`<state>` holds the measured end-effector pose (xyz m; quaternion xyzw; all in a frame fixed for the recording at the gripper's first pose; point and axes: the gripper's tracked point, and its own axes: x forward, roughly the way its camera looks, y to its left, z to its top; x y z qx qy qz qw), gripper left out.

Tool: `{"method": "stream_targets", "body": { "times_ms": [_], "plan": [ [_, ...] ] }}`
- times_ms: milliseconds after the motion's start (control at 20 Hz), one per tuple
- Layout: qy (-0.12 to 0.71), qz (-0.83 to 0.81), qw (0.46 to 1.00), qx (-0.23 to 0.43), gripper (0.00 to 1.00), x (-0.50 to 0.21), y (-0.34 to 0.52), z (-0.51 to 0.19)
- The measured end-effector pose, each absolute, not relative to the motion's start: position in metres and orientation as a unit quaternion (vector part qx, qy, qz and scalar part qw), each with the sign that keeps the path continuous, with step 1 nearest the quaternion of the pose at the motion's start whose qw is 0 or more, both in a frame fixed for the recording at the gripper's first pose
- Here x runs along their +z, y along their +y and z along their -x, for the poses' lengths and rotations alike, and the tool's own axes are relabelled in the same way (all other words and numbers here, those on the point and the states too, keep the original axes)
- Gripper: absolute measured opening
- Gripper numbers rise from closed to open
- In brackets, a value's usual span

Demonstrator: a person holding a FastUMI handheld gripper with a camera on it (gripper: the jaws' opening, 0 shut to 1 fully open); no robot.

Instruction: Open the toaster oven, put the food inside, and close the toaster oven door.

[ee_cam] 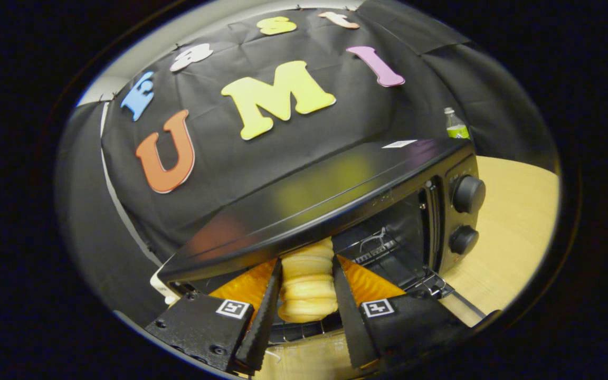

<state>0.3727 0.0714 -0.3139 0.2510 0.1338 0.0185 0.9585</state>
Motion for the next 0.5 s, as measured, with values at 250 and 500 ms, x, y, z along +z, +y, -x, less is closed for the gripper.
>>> {"method": "stream_targets", "body": {
  "times_ms": [250, 500],
  "plan": [
    [0.155, -0.294, 0.942, 0.047, 0.79, -0.334, 0.08, -0.389],
    [0.155, -0.298, 0.941, 0.033, 1.0, -0.328, 0.067, -0.372]
  ]
}}
